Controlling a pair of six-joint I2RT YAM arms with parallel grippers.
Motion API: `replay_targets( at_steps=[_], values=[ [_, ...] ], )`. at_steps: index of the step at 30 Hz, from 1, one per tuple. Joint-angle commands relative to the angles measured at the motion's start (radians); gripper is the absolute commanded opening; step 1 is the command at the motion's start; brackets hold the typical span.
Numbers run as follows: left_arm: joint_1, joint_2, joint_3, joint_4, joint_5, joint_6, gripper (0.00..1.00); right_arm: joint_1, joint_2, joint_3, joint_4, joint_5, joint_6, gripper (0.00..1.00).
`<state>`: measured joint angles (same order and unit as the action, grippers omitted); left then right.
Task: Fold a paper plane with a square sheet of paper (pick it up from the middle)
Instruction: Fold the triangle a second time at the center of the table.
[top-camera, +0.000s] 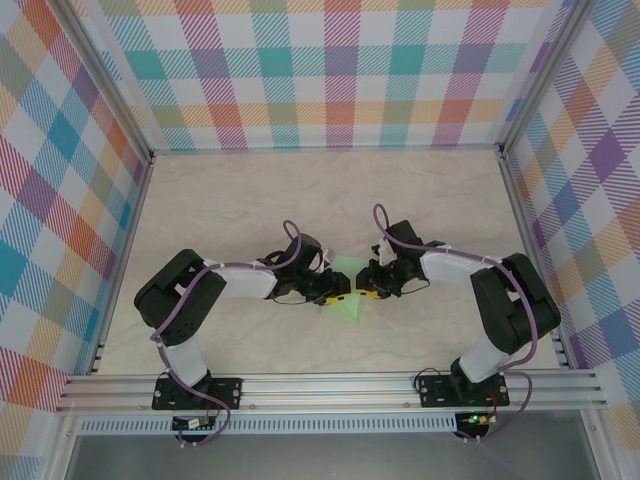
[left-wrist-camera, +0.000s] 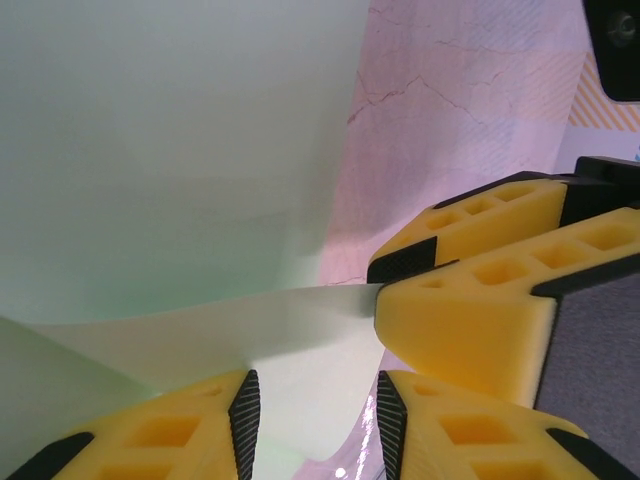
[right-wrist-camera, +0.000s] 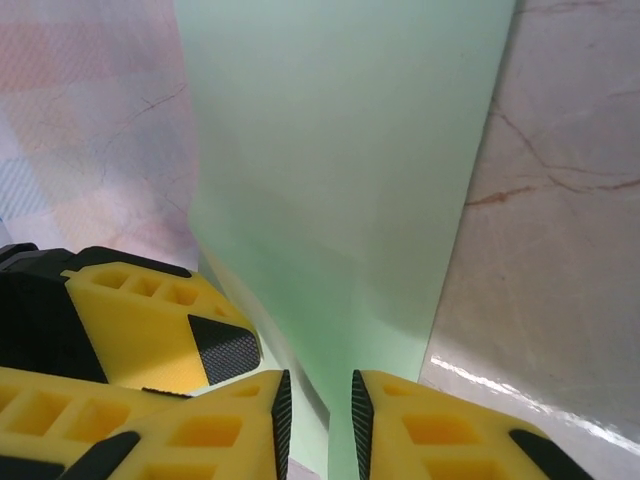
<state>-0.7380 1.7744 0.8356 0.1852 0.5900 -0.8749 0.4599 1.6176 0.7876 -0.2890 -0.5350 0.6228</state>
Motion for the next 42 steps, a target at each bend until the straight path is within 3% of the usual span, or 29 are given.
replay_targets(
  at_steps=[1, 8, 27, 42],
  values=[
    [-0.001, -0.006, 0.023, -0.026, 0.001, 0.014, 0.38, 0.002, 0.023, 0.020, 0.025, -0.029, -0.017, 0.21],
    [-0.002, -0.031, 0.021, -0.011, 0.027, 0.010, 0.38, 0.002, 0.027, 0.006, 0.023, -0.011, -0.026, 0.11],
    [-0.026, -0.016, 0.040, 0.010, 0.040, 0.000, 0.37, 0.005, 0.049, -0.001, 0.002, 0.054, -0.037, 0.11],
    [-0.027, -0.007, 0.067, -0.027, 0.018, 0.017, 0.37, 0.009, 0.072, 0.006, 0.034, 0.023, -0.041, 0.11]
  ],
)
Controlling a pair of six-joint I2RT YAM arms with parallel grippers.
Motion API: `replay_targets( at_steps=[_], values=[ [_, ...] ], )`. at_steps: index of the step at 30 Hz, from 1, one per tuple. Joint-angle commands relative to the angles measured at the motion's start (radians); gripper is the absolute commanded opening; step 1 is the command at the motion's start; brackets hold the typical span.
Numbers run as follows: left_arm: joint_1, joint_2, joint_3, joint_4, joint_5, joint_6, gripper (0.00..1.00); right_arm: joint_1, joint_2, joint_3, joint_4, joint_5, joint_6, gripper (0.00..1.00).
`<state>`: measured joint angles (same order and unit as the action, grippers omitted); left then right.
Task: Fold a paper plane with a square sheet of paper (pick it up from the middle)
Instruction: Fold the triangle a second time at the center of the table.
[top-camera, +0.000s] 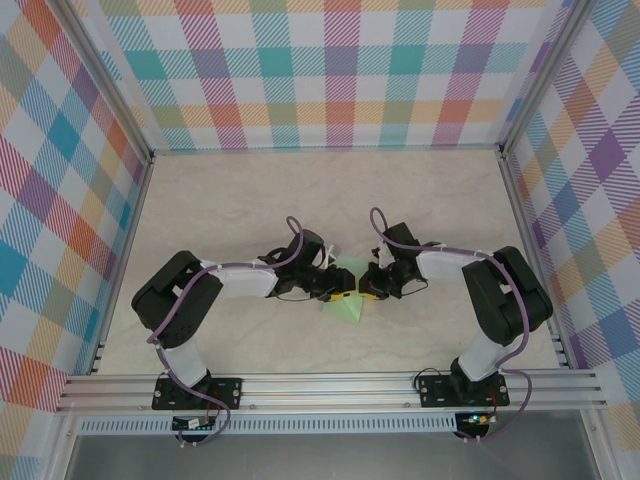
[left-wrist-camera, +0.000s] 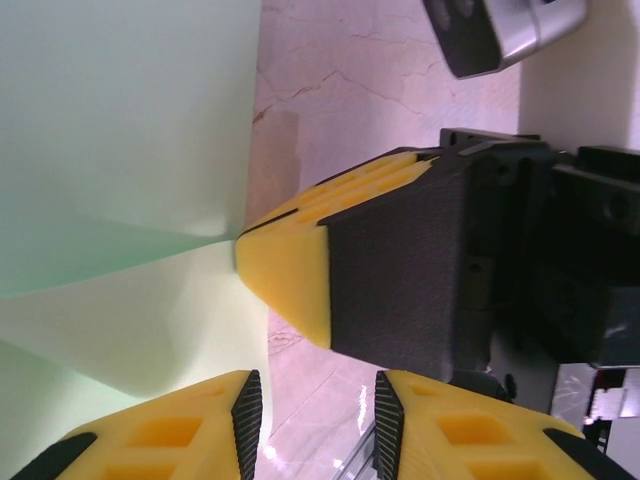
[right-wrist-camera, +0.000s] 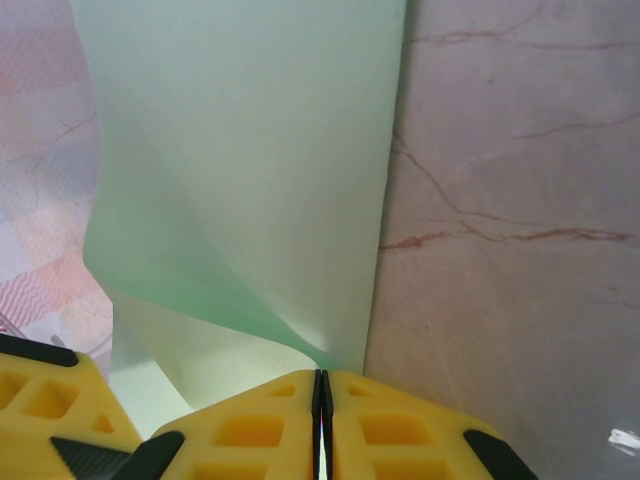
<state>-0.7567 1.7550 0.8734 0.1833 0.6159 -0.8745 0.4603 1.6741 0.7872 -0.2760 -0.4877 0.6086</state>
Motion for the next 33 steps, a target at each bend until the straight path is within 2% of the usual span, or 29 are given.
replay_targets(
  at_steps=[1, 33],
  values=[
    [-0.008, 0.015, 0.029, -0.030, -0.012, 0.020, 0.37, 0.009, 0.017, 0.008, 0.021, -0.025, -0.028, 0.11],
    [-0.008, 0.083, 0.044, -0.125, -0.047, 0.052, 0.33, 0.012, 0.059, 0.035, 0.015, -0.012, -0.033, 0.11]
  ],
)
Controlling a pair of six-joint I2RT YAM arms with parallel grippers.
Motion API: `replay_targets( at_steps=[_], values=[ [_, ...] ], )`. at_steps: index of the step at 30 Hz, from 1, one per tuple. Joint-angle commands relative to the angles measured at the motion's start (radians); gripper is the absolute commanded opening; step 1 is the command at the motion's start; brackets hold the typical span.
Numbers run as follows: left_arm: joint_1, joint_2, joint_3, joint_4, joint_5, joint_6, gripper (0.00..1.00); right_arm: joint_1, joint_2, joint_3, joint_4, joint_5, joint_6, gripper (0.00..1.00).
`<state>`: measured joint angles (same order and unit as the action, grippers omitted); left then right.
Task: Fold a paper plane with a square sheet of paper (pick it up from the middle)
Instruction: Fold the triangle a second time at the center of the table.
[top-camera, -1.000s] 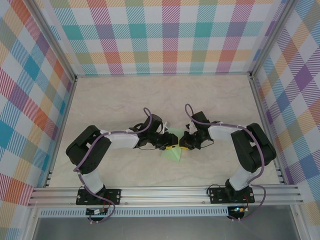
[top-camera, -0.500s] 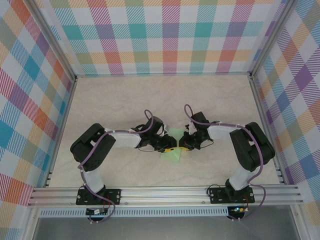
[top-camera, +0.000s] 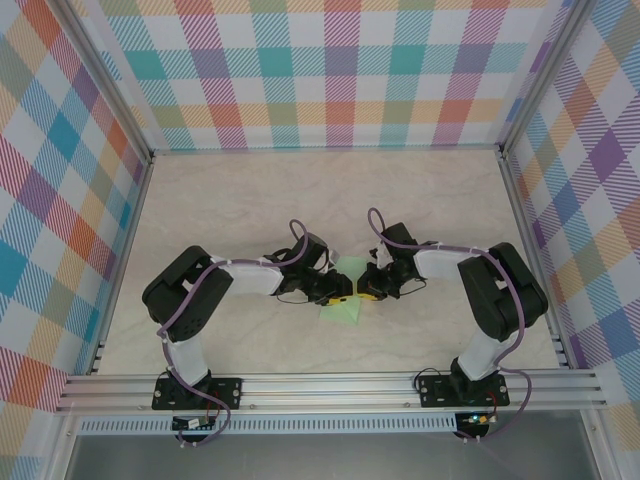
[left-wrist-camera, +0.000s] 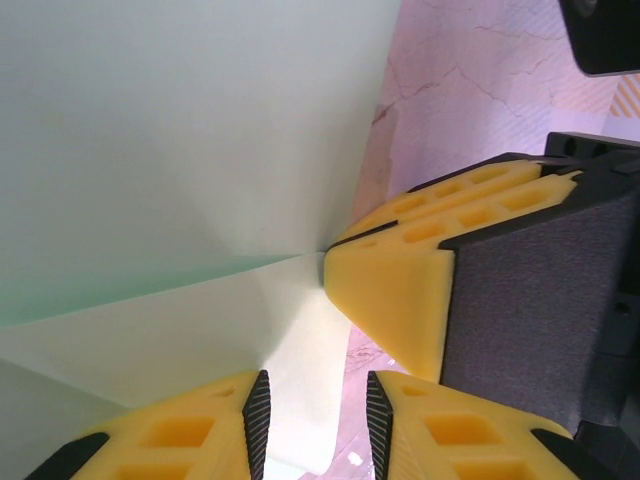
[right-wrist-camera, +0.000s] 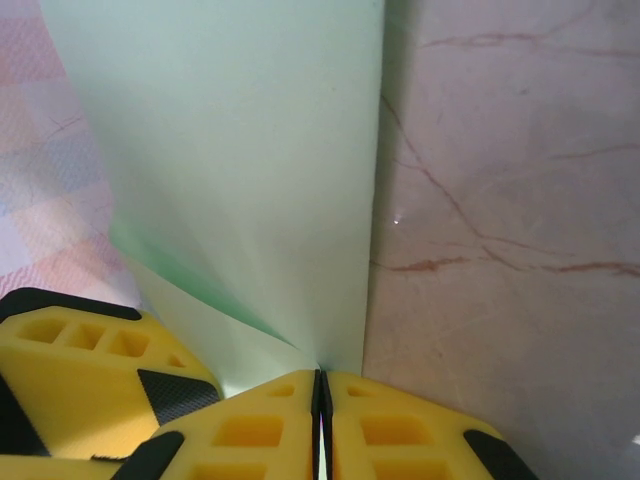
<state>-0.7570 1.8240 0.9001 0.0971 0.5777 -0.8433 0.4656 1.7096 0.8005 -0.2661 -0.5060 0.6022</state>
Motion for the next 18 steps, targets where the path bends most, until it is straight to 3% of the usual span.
replay_targets(
  at_steps=[1, 18],
  values=[
    [-0.007, 0.016, 0.018, -0.040, -0.008, 0.021, 0.33, 0.007, 0.027, 0.022, 0.005, 0.007, -0.026, 0.11],
    [-0.008, 0.038, 0.019, -0.059, -0.016, 0.020, 0.33, 0.007, 0.030, 0.023, -0.014, 0.032, -0.027, 0.11]
  ],
)
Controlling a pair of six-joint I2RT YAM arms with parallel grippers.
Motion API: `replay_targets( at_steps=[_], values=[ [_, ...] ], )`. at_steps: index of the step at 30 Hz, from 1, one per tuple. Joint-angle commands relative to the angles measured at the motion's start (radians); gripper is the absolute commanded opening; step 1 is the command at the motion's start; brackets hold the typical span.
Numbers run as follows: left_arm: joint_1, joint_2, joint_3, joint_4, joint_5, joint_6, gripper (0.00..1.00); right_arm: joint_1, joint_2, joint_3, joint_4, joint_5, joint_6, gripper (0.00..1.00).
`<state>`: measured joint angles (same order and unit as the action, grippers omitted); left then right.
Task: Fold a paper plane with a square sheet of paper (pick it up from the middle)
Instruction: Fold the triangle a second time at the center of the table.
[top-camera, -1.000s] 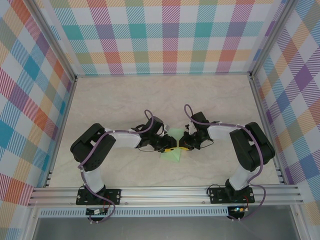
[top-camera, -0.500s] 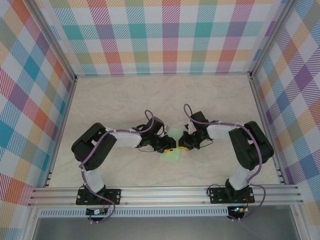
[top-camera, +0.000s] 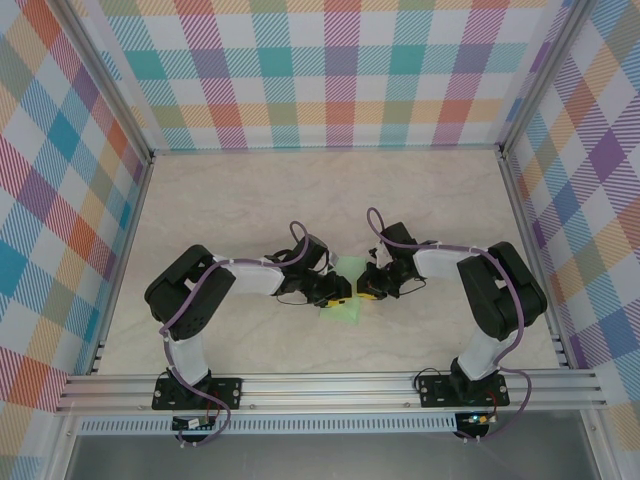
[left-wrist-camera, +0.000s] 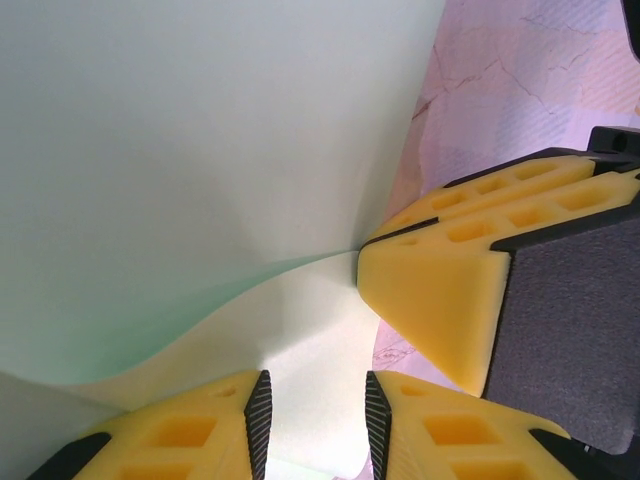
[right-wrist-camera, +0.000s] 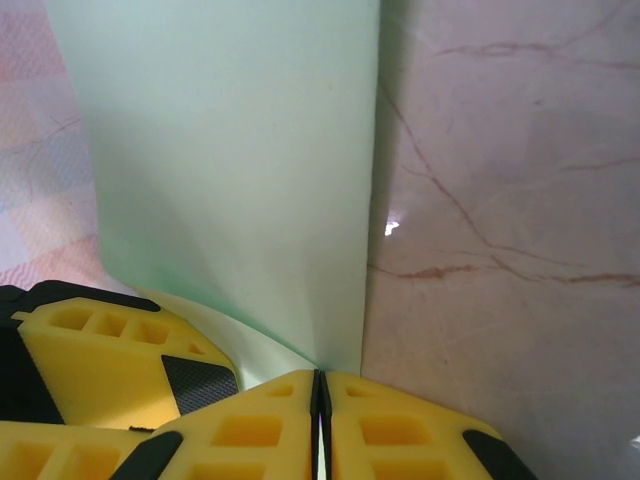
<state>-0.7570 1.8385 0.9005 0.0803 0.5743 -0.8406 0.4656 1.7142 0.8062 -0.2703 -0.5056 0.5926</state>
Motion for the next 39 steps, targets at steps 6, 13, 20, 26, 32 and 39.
replay_targets(
  at_steps=[6, 13, 20, 26, 32, 39],
  values=[
    [-0.008, 0.032, 0.023, -0.061, -0.020, 0.018, 0.32, 0.007, 0.020, 0.021, -0.020, 0.035, -0.018, 0.11],
    [-0.008, 0.038, 0.023, -0.087, -0.036, 0.009, 0.30, 0.007, -0.039, 0.022, -0.051, 0.038, -0.022, 0.17],
    [-0.008, 0.040, 0.025, -0.094, -0.041, 0.009, 0.30, 0.007, -0.043, 0.018, -0.060, 0.045, -0.028, 0.17],
    [-0.008, 0.037, 0.023, -0.094, -0.037, 0.008, 0.29, 0.007, -0.018, 0.024, -0.047, 0.041, -0.029, 0.12],
    [-0.008, 0.025, 0.027, -0.083, -0.025, 0.009, 0.29, 0.008, -0.009, 0.025, -0.044, 0.046, -0.035, 0.08],
    [-0.008, -0.032, 0.036, -0.066, -0.015, 0.010, 0.31, 0.008, 0.000, 0.025, -0.046, 0.057, -0.040, 0.07]
  ],
)
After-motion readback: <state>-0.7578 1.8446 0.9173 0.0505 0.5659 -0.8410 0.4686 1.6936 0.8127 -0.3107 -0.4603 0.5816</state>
